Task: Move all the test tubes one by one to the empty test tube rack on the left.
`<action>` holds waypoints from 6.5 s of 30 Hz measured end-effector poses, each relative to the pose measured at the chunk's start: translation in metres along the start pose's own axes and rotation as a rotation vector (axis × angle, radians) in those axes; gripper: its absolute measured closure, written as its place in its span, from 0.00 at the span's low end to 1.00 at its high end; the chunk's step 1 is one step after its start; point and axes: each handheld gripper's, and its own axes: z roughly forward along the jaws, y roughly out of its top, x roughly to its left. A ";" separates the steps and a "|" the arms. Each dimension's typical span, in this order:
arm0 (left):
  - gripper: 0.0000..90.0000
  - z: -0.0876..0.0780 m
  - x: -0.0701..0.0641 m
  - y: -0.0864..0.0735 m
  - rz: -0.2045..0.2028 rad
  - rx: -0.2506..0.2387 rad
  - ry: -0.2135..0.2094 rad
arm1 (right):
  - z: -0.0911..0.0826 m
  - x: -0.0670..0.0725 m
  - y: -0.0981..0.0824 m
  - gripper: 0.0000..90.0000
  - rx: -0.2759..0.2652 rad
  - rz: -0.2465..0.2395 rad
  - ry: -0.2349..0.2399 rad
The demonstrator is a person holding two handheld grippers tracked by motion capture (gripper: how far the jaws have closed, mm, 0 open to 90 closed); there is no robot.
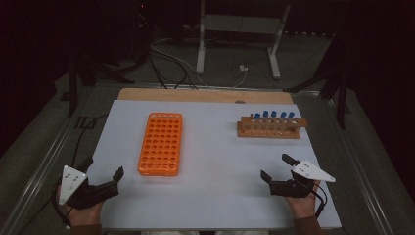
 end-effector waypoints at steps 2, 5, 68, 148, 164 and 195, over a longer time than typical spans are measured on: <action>0.01 0.000 0.001 0.000 -0.004 0.000 0.005 | 0.000 0.000 0.000 0.00 0.001 0.002 -0.001; 0.01 -0.002 0.002 0.000 -0.012 -0.014 0.021 | 0.001 0.000 0.001 0.00 0.002 0.001 -0.004; 0.01 0.010 0.005 -0.006 -0.035 0.056 0.053 | 0.040 -0.099 0.091 0.03 0.009 0.043 -0.226; 0.01 0.015 0.007 -0.010 -0.053 0.078 0.034 | 0.078 -0.142 0.067 0.85 0.056 0.115 -0.371; 0.01 0.024 -0.005 0.004 -0.036 0.083 -0.012 | 0.059 -0.128 0.093 0.85 0.009 0.059 -0.327; 0.01 0.087 -0.074 0.050 0.081 0.053 -0.282 | 0.081 -0.027 0.109 0.85 0.001 0.034 0.013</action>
